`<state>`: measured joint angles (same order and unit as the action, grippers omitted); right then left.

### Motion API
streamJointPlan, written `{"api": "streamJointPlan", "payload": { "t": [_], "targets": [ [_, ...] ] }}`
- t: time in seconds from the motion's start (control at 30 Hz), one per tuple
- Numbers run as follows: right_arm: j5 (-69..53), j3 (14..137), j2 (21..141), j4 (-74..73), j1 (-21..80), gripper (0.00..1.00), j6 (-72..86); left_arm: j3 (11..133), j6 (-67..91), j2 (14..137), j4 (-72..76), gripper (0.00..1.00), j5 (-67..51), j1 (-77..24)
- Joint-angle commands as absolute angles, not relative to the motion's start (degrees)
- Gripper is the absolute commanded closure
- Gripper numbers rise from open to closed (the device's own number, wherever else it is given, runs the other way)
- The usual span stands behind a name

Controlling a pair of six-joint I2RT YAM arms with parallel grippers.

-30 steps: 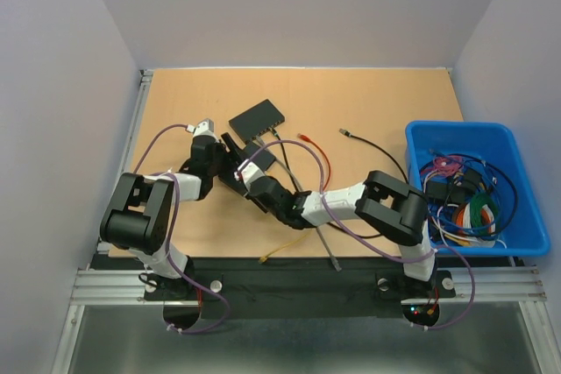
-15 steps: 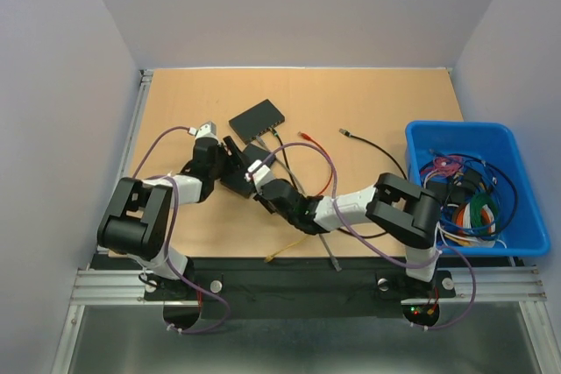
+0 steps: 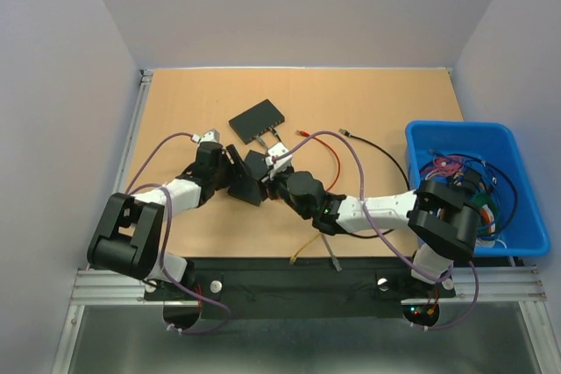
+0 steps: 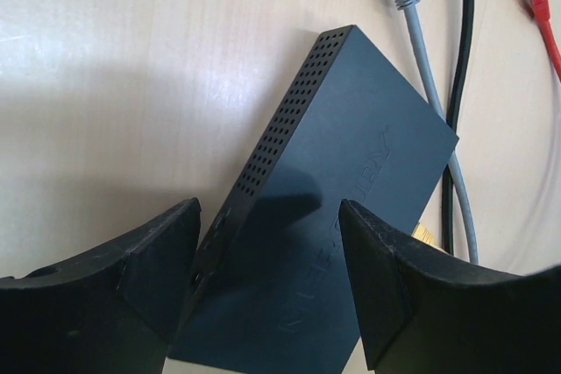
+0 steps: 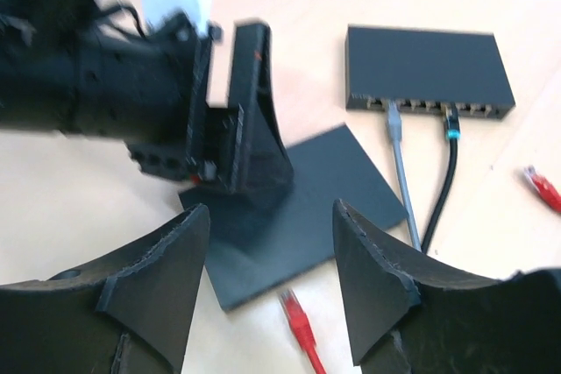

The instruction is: Insert the plug into the switch port

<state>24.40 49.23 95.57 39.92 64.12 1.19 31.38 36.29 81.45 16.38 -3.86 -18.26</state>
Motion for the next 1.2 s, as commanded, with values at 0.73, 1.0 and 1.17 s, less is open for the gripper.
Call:
{"api": "streamJointPlan", "payload": {
  "t": [0.73, 1.0, 1.17],
  "targets": [
    [2.7, 48.7, 92.3, 15.5, 55.9, 0.36, 5.2, 30.9, 34.4, 70.4, 13.6, 0.24, -1.4, -17.5],
    [0.4, 51.9, 98.7, 14.3, 55.9, 0.43, 4.6, 30.8, 34.1, 70.8, 14.2, 0.24, -1.8, -17.4],
    [2.2, 52.3, 100.4, 14.3, 55.9, 0.42, 4.4, 31.0, 34.0, 71.2, 14.4, 0.24, -1.7, -17.2]
  ]
}}
